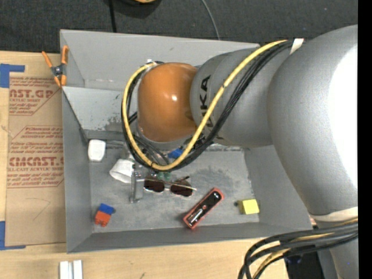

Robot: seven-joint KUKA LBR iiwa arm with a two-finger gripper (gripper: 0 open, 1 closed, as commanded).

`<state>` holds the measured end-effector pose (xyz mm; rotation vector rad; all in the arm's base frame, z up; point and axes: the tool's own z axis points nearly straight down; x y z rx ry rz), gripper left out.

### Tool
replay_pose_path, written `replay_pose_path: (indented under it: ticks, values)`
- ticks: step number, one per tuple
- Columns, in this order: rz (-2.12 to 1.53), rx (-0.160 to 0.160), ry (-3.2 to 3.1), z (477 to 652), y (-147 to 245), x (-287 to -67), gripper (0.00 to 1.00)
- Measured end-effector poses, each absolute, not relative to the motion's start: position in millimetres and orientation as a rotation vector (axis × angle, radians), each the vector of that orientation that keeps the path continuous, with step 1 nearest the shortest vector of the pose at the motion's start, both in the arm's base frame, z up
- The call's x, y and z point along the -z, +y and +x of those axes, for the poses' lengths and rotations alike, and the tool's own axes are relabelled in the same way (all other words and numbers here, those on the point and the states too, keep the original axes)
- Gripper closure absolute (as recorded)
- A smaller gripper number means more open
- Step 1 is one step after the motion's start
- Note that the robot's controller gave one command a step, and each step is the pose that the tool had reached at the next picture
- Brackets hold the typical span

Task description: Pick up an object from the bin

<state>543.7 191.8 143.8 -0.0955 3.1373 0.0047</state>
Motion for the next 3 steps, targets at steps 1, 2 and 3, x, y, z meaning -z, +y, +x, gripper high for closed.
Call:
replay_pose_path:
  ticks: [1, 2, 3]
  values:
    - [0.065, 0.000, 3.148, 547.7, 167, -119, 0.00]
    - [-0.489, -0.005, 3.097, 577.0, 111, -79, 1.00]
    - [-0.489, -0.008, 3.098, 576.5, 112, -80, 0.00]
